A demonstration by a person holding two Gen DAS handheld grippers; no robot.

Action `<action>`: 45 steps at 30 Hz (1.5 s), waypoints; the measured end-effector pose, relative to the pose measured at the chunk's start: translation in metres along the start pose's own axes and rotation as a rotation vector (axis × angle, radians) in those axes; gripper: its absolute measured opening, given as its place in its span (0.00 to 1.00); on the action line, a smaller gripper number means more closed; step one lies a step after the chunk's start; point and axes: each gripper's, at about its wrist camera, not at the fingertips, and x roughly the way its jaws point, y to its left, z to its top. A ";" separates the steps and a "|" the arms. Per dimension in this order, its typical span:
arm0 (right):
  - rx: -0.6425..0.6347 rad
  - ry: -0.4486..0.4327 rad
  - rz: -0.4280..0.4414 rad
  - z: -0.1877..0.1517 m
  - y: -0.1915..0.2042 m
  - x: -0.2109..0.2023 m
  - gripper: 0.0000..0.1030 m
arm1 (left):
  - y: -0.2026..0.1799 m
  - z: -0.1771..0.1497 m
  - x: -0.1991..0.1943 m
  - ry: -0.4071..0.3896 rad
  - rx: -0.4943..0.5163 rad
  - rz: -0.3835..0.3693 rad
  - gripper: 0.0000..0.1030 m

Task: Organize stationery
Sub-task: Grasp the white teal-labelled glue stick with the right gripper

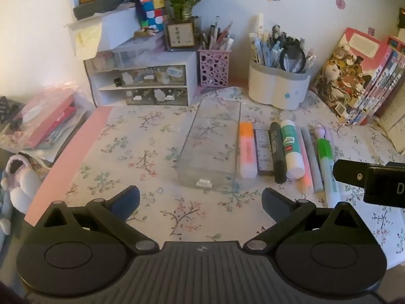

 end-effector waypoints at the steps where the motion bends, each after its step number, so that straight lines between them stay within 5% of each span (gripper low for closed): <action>1: 0.005 -0.002 -0.002 0.000 -0.001 0.000 0.78 | 0.000 0.000 0.000 -0.002 0.002 0.001 0.95; 23: 0.054 0.024 -0.013 -0.003 -0.026 0.019 0.78 | -0.006 -0.001 0.037 0.030 0.048 -0.008 0.95; 29: 0.059 0.008 0.050 0.000 -0.024 0.023 0.77 | -0.004 0.000 0.051 -0.029 0.071 0.012 0.95; 33: 0.085 0.001 0.159 0.002 -0.021 0.033 0.60 | -0.002 0.000 0.070 -0.079 0.094 0.032 0.94; 35: 0.085 0.025 0.154 0.002 -0.019 0.046 0.41 | -0.004 -0.002 0.078 -0.083 0.127 0.035 0.93; 38: 0.106 0.064 0.164 0.006 -0.019 0.068 0.25 | -0.005 -0.008 0.091 -0.048 0.112 0.010 0.80; 41: 0.106 0.067 0.168 0.012 -0.017 0.083 0.21 | 0.005 -0.011 0.098 -0.034 0.023 -0.051 0.71; 45: 0.100 0.079 0.176 0.023 -0.012 0.101 0.21 | 0.001 -0.014 0.096 -0.066 0.012 -0.035 0.71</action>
